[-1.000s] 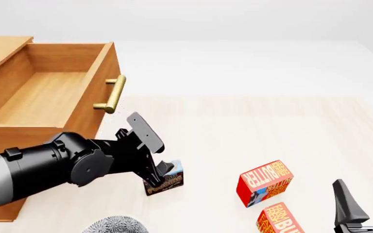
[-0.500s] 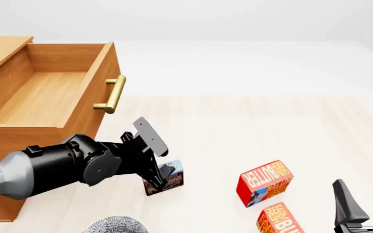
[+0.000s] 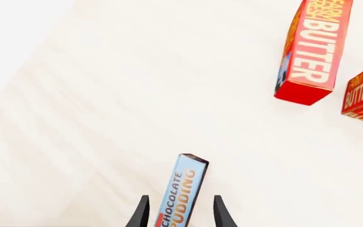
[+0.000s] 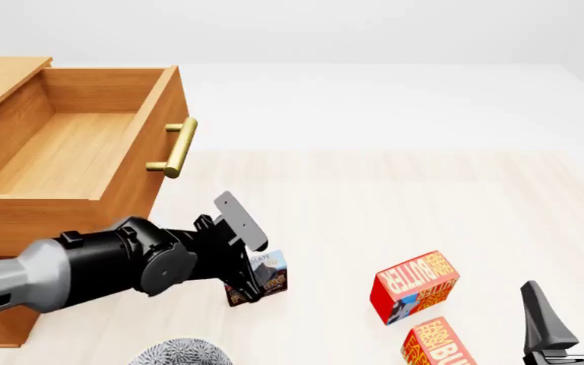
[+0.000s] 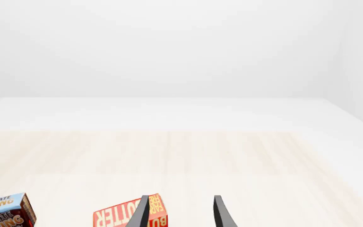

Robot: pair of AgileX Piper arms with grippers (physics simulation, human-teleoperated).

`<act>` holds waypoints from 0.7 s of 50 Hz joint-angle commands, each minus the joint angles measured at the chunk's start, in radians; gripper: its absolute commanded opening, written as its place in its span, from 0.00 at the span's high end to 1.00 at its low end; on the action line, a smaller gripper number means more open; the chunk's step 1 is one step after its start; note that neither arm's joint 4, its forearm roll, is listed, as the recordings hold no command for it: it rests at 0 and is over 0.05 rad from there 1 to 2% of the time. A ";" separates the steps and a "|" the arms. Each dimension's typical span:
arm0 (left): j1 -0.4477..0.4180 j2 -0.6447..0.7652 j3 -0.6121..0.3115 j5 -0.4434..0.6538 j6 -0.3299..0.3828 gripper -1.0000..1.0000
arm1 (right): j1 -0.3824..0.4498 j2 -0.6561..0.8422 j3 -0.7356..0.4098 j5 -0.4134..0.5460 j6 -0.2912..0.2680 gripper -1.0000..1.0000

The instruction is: Put the chocolate pudding in the top drawer of the cabinet and close it.

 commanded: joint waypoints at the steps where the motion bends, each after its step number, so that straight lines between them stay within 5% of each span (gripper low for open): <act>1: 0.002 0.010 0.009 -0.011 -0.004 0.00 | 0.000 0.000 0.000 0.000 0.000 0.00; 35: 0.018 0.106 0.028 -0.083 -0.020 0.00 | 0.000 0.000 0.000 0.000 0.000 0.00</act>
